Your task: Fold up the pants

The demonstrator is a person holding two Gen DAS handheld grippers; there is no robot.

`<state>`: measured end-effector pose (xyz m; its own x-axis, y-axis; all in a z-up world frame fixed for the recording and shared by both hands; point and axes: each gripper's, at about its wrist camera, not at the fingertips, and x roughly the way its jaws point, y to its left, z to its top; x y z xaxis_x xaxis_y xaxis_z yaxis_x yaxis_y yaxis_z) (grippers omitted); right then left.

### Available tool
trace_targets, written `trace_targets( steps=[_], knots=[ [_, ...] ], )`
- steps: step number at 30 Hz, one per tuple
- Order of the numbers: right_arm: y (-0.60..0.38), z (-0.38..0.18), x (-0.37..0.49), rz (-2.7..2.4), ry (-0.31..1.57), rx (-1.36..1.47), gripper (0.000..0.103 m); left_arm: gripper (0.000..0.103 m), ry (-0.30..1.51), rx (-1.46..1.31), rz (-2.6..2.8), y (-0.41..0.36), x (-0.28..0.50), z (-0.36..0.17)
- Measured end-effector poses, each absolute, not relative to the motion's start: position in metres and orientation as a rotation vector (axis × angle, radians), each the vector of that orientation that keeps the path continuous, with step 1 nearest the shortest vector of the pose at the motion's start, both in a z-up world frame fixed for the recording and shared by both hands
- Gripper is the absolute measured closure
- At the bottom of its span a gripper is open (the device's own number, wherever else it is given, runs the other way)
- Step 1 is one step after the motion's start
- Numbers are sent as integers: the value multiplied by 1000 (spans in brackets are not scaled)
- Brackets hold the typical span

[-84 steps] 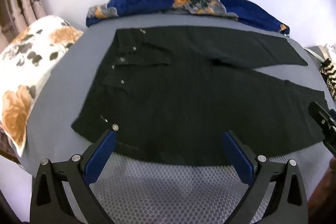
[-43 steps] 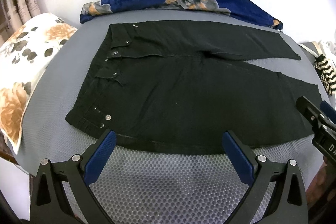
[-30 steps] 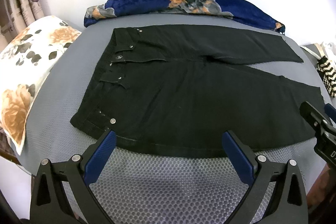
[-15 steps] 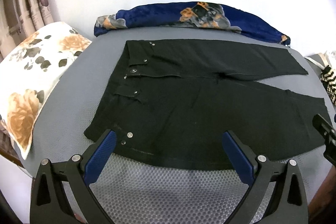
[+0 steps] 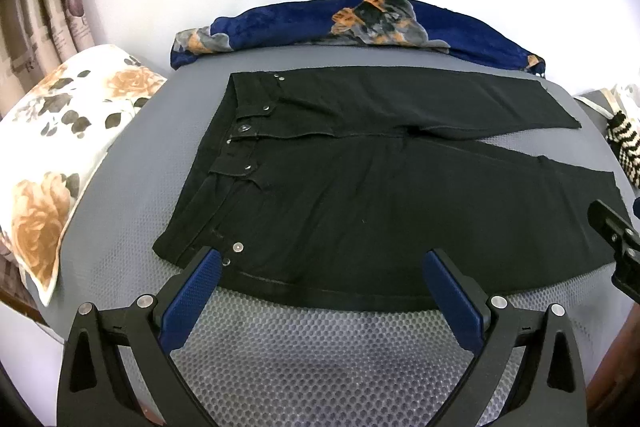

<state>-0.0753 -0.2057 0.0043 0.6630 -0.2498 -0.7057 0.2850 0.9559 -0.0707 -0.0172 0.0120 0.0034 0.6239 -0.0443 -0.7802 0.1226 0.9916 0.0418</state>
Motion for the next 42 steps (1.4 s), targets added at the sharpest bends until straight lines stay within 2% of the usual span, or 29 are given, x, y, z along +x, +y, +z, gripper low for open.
trace_targets(
  steps=[25, 36, 39, 42],
  knots=[
    [-210, 1, -74, -298, 800, 55, 1, 3, 909, 101, -97, 11, -14, 1],
    [-219, 2, -59, -270, 790, 39, 1, 3, 914, 46, -111, 25, 18, 1],
    [-229, 5, -48, -252, 788, 74, 1, 10, 897, 34, -109, 39, 42, 8],
    [-238, 6, -35, -228, 795, 120, 1, 27, 902, -16, -122, 59, 76, 15]
  ],
)
